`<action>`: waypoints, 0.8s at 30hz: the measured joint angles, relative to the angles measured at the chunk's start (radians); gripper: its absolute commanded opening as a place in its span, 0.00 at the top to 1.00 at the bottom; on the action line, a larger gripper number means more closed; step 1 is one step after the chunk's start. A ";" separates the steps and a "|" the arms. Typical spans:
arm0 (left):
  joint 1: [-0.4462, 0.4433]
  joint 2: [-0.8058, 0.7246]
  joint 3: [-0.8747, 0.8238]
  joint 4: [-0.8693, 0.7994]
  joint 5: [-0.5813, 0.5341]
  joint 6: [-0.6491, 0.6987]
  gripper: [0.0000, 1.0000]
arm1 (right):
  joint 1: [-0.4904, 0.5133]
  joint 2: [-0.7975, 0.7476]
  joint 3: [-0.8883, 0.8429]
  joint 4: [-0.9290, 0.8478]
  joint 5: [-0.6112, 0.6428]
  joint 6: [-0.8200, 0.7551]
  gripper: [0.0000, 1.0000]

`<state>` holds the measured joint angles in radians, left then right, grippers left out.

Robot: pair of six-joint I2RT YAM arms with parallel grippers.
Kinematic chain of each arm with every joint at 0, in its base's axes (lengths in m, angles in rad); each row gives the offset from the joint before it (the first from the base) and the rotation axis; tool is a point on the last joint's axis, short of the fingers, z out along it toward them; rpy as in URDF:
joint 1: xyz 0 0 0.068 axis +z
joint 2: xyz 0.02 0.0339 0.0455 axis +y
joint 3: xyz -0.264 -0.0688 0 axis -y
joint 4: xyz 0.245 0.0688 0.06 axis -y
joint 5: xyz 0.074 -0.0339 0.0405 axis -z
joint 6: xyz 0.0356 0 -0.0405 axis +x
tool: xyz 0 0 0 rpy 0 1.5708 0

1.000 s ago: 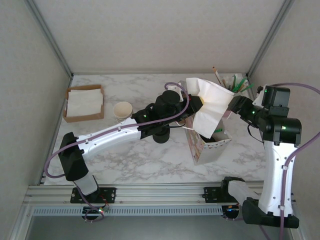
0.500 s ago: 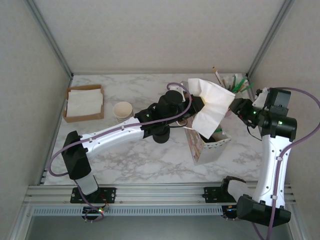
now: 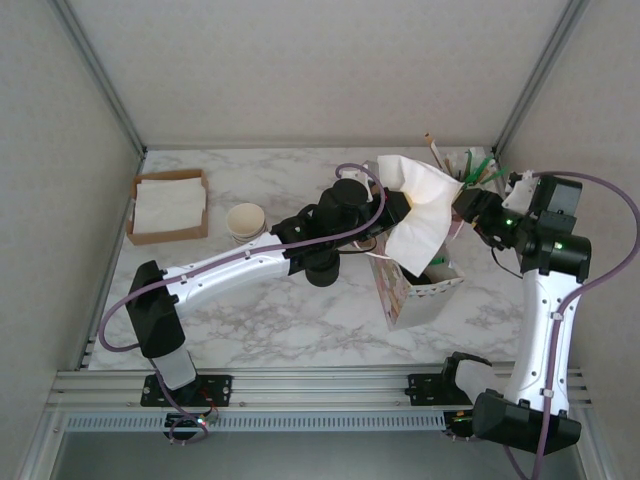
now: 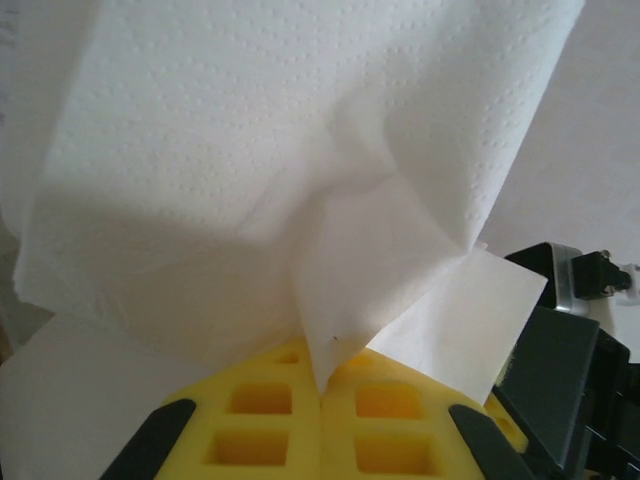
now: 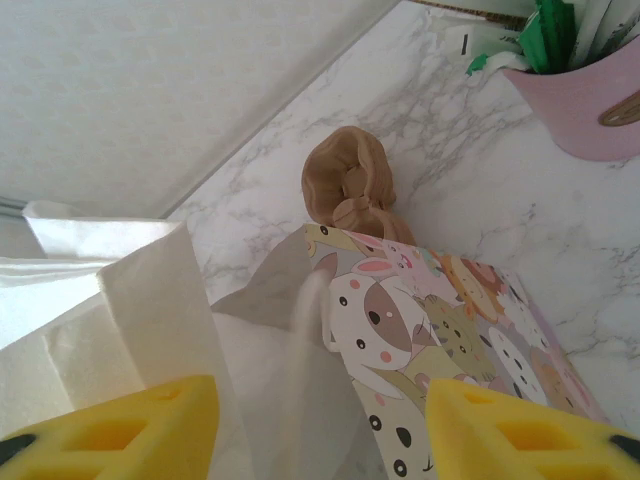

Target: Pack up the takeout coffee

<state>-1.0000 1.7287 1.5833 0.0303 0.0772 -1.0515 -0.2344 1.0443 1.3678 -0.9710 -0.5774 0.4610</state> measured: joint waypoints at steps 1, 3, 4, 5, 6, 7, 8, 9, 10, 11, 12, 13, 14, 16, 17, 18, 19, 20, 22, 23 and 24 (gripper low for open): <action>0.000 0.000 0.000 0.000 0.000 0.000 1.00 | 0.000 0.001 -0.008 0.004 -0.003 0.003 0.52; 0.000 0.000 0.000 0.000 0.000 0.000 1.00 | 0.000 0.005 -0.021 0.007 -0.007 0.005 0.63; 0.000 0.000 0.000 0.000 0.000 0.000 1.00 | 0.000 0.007 -0.026 0.008 -0.008 0.003 0.68; 0.000 0.000 0.001 -0.001 0.000 0.000 1.00 | 0.000 0.008 -0.030 0.008 -0.003 0.003 0.76; 0.000 0.000 0.001 -0.001 0.000 0.000 1.00 | 0.000 0.008 -0.031 0.006 0.000 0.005 0.83; 0.000 0.001 0.001 -0.002 0.000 0.000 1.00 | 0.000 0.008 -0.031 0.006 0.006 0.005 0.90; 0.000 0.002 0.001 -0.004 0.000 0.000 1.00 | 0.000 0.008 -0.031 0.005 0.012 0.003 0.97; 0.000 0.003 0.001 -0.005 0.000 0.000 1.00 | -0.001 0.008 -0.031 0.004 0.020 0.002 1.00; -0.001 0.007 0.001 -0.005 0.000 0.000 1.00 | -0.001 0.008 -0.031 0.002 0.031 -0.001 1.00; -0.002 0.013 0.003 -0.005 0.001 0.000 1.00 | -0.001 0.008 -0.031 0.000 0.043 -0.002 1.00; -0.003 0.021 0.009 -0.006 0.001 0.000 1.00 | -0.002 0.008 -0.030 -0.003 0.056 -0.001 1.00; -0.006 0.033 0.020 -0.013 0.001 0.001 1.00 | -0.002 0.008 -0.028 -0.007 0.066 0.000 1.00; -0.011 0.047 0.037 -0.023 0.000 0.004 1.00 | -0.002 0.008 -0.026 -0.011 0.080 -0.001 1.00; -0.022 0.078 0.075 -0.044 -0.004 0.014 1.00 | -0.002 0.008 -0.019 -0.020 0.101 -0.001 1.00; -0.030 0.092 0.092 -0.056 -0.010 0.022 1.00 | -0.002 0.008 -0.014 -0.024 0.111 0.000 1.00; -0.037 0.102 0.103 -0.071 -0.018 0.030 1.00 | -0.002 0.008 -0.008 -0.029 0.119 0.000 1.00; -0.044 0.110 0.113 -0.092 -0.024 0.039 1.00 | -0.002 0.007 -0.002 -0.033 0.130 0.000 1.00; -0.050 0.118 0.124 -0.113 -0.033 0.050 1.00 | -0.002 0.006 0.005 -0.037 0.140 -0.001 1.00; -0.059 0.130 0.145 -0.157 -0.056 0.066 1.00 | -0.002 0.006 0.017 -0.043 0.156 -0.001 1.00; -0.063 0.134 0.153 -0.176 -0.072 0.077 1.00 | -0.002 0.005 0.021 -0.047 0.163 -0.002 1.00; -0.066 0.135 0.158 -0.199 -0.087 0.085 1.00 | -0.002 0.005 0.025 -0.050 0.169 -0.004 1.00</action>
<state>-1.0657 1.8641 1.7412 -0.1684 -0.0101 -0.9665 -0.2359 1.0496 1.3930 -1.0206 -0.4088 0.4572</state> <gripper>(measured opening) 0.053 0.044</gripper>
